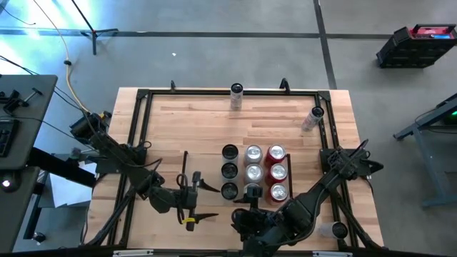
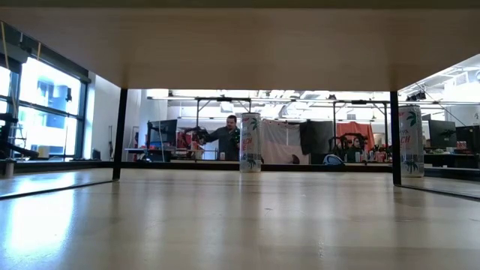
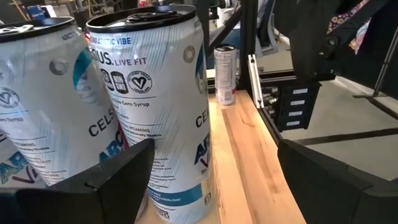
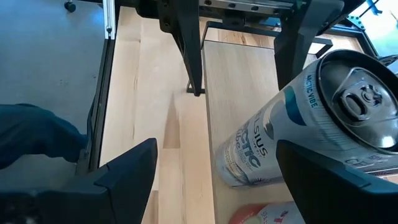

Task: Place canned beverage on shelf
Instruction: Put the white-blue soda can on the shelf aligned with the other white-blue soda cans

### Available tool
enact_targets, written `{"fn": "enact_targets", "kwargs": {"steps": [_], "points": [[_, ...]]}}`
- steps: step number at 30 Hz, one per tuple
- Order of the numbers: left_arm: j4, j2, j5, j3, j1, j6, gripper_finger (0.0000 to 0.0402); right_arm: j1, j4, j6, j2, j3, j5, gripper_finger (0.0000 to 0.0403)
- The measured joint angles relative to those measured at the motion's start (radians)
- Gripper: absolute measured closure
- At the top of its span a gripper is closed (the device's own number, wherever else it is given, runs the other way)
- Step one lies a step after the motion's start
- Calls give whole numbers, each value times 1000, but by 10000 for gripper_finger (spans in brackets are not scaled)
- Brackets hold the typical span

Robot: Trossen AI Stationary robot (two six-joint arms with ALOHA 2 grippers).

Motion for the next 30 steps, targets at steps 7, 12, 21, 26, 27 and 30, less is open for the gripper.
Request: {"fn": "enact_targets", "kwargs": {"steps": [7, 12, 21, 26, 27, 30], "points": [[1, 0, 0, 0, 0, 0, 71, 0, 0, 0, 0, 0, 9, 89], [0, 0, -1, 0, -3, 13, 71, 0, 1, 0, 0, 0, 13, 89], [-5, -30, -3, 0, -11, 26, 71, -1, 4, -4, 0, 0, 34, 89], [-8, -36, -5, 0, -10, 27, 71, -1, 4, -5, 0, 0, 36, 89], [-8, -37, -7, 0, -11, 27, 71, -2, 4, -5, 0, 0, 40, 89], [-10, -37, -7, 0, -11, 27, 71, -4, 4, -6, 0, 0, 45, 89]]}}
